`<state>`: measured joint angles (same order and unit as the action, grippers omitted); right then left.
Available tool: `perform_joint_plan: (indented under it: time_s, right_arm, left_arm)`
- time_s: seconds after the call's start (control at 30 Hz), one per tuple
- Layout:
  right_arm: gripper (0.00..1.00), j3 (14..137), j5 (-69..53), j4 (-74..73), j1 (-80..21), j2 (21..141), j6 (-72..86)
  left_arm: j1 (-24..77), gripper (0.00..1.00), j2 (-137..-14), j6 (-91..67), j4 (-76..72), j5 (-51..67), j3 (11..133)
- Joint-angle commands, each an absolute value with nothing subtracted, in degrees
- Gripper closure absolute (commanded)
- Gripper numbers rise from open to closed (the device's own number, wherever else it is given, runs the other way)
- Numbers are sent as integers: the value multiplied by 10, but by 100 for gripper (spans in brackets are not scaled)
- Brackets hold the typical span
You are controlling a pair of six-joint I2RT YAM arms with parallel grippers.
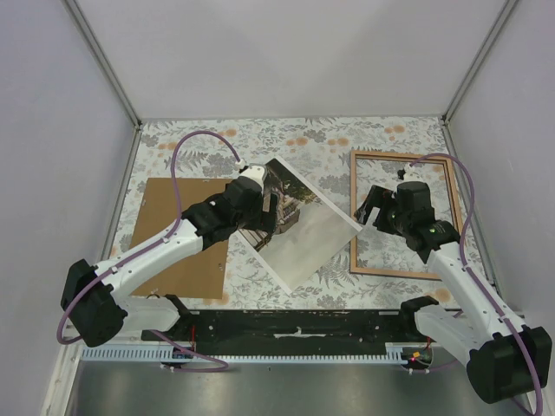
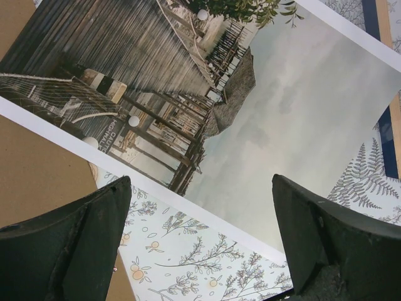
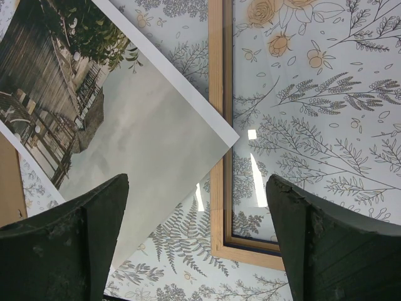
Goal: Put the photo into the frame
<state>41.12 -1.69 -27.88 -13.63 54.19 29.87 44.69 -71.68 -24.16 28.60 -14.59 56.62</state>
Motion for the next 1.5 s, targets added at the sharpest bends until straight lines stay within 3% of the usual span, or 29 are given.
perform_joint_plan:
  time_s: [0.0,0.67,1.23,1.47]
  right_arm:
    - [2,417,-15,-271,-134,536,286]
    - [2,374,-88,-156,36,637,315]
    - [2,359,-206,-22,45,790,314]
    - [9,365,-243,19,36,853,313]
  left_arm:
    - [445,1,-716,-256,272,-148,582]
    - [443,0,-709,-236,290,-130,577]
    - [441,0,-714,-232,284,-111,570]
    - [440,0,-708,-234,285,-107,568]
